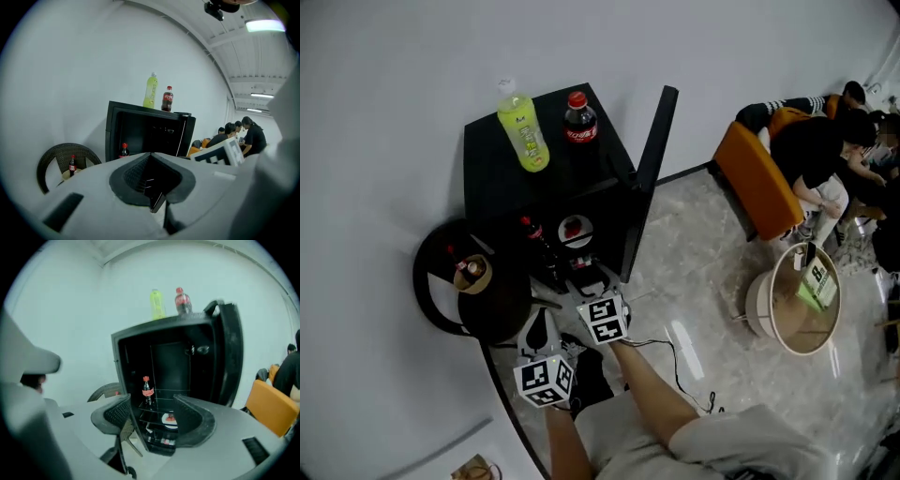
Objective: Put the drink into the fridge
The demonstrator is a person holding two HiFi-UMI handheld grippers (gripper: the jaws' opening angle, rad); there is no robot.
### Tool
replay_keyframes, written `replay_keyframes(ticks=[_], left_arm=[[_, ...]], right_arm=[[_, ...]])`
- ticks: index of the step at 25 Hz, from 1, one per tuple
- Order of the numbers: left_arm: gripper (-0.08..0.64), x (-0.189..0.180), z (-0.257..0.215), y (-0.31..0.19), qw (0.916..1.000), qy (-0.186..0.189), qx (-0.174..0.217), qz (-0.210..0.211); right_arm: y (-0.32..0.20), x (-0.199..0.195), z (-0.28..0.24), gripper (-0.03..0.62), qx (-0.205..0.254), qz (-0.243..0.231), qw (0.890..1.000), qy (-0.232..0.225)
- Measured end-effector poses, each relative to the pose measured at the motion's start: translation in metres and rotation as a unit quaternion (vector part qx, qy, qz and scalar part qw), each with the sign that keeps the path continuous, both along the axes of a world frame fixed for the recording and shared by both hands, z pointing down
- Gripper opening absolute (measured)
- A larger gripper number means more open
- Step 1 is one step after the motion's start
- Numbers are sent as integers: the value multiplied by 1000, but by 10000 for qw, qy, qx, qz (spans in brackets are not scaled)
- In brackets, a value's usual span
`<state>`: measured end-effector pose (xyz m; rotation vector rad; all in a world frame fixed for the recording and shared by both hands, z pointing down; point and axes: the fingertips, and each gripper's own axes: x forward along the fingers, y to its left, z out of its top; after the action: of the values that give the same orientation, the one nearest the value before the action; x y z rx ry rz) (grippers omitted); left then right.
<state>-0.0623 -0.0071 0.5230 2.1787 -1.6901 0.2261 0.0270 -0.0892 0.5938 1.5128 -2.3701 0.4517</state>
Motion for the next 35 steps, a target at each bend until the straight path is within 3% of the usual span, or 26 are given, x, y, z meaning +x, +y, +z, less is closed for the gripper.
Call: replay_keyframes(ticks=[5,7,9,13,17,21,25,30,35], left_arm=[[9,16,-16,2,9998,42,188,-50],[9,36,-27,20,9996,-30,270,-20],[9,50,-34,34,9994,-113,316,10],[9,60,-49,37,9989,-104,457,-49],[9,70,-65,35,9980,-183,606,2],[9,77,-80,36,9969,-250,745,52],[9,77,-90,39,9959,-379,818,72],[9,78,-104,42,9947,-260,999,3],[9,88,-115,40,9936,-133,1110,163]], right_arm=[[35,29,-40,278,197,-229,9994,191],[53,56,-51,249,237,-163,9996,56],[68,79,-59,178,283,9,9996,-98],[76,98,-73,158,419,16,9991,-65],[78,103,-89,116,565,-56,9984,-27],[85,93,-106,58,784,-447,9957,189],[84,91,-122,10,773,-489,9956,-194],[83,90,-134,8,973,-755,9921,246],[79,100,-153,8,1067,-657,9921,72]])
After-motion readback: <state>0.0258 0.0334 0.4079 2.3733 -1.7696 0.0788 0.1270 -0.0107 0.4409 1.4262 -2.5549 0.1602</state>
